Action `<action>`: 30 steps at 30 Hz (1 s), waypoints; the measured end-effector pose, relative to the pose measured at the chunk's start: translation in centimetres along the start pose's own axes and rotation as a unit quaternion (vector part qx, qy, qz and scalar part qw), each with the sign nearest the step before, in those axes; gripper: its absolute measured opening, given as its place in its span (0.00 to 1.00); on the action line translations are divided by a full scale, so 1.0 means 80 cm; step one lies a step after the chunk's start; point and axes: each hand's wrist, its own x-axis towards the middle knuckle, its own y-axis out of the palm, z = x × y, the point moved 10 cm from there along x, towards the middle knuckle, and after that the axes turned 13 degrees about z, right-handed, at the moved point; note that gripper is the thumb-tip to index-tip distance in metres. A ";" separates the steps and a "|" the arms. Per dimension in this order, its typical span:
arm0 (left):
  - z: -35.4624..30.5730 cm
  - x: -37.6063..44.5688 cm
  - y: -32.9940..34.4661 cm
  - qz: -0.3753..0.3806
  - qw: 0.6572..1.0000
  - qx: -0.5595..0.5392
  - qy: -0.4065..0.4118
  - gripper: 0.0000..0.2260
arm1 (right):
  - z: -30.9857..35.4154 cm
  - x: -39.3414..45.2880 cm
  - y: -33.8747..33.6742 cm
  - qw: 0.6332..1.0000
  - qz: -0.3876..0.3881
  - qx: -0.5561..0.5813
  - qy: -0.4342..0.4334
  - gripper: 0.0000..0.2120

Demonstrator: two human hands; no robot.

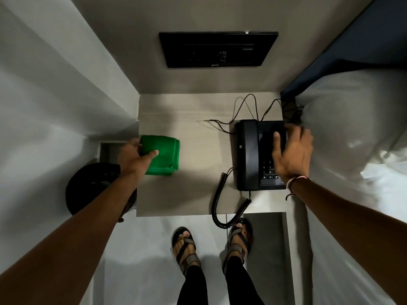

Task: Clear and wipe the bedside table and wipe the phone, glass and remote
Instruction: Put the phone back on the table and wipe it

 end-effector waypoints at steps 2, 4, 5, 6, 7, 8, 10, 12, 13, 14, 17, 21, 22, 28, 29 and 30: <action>-0.012 -0.003 0.011 0.035 0.995 -0.087 0.032 0.19 | 0.038 0.000 -0.003 0.995 0.016 0.039 -0.091 0.17; -0.030 -0.007 0.023 0.075 0.981 -0.170 0.049 0.17 | 0.068 0.001 0.000 0.981 0.068 0.119 -0.135 0.14; -0.041 -0.011 0.032 0.102 0.970 -0.214 0.052 0.17 | 0.079 0.003 0.005 0.971 0.104 0.172 -0.129 0.13; -0.051 -0.015 0.043 0.136 0.955 -0.260 0.051 0.17 | 0.088 0.004 0.014 0.957 0.148 0.225 -0.110 0.14; -0.062 -0.021 0.055 0.171 0.937 -0.300 0.048 0.17 | 0.095 0.004 0.026 0.939 0.192 0.273 -0.084 0.16; -0.075 -0.027 0.068 0.204 0.920 -0.332 0.050 0.17 | 0.102 0.003 0.036 0.916 0.234 0.321 -0.056 0.18; -0.099 -0.043 0.089 0.257 0.891 -0.369 0.056 0.18 | 0.117 -0.005 0.059 0.851 0.317 0.419 -0.012 0.21; -0.119 -0.059 0.107 0.286 0.876 -0.384 0.058 0.18 | 0.131 -0.017 0.073 0.790 0.386 0.476 0.002 0.23; -0.126 -0.067 0.115 0.296 0.873 -0.383 0.057 0.18 | 0.135 -0.024 0.077 0.772 0.409 0.487 0.002 0.23; -0.133 -0.074 0.123 0.304 0.874 -0.375 0.056 0.17 | 0.138 -0.029 0.080 0.759 0.424 0.495 0.000 0.22; -0.140 -0.089 0.141 0.324 0.880 -0.344 0.054 0.16 | 0.126 -0.036 0.081 0.755 0.422 0.501 0.011 0.21; -0.125 -0.081 0.130 0.273 0.931 -0.233 0.070 0.13 | 0.076 -0.031 0.069 0.789 0.349 0.503 0.061 0.22; -0.121 -0.074 0.115 0.224 0.958 -0.148 0.097 0.14 | 0.058 -0.028 0.063 0.799 0.312 0.507 0.084 0.21; -0.121 -0.062 0.088 0.031 0.919 0.307 0.247 0.28 | -0.041 -0.005 0.030 0.841 0.167 0.494 0.146 0.17; -0.120 -0.058 0.096 0.018 0.902 0.348 0.253 0.30 | -0.051 -0.004 0.029 0.848 0.162 0.482 0.148 0.16; -0.115 -0.053 0.109 0.017 0.890 0.379 0.253 0.31 | -0.060 -0.002 0.032 0.857 0.156 0.467 0.150 0.15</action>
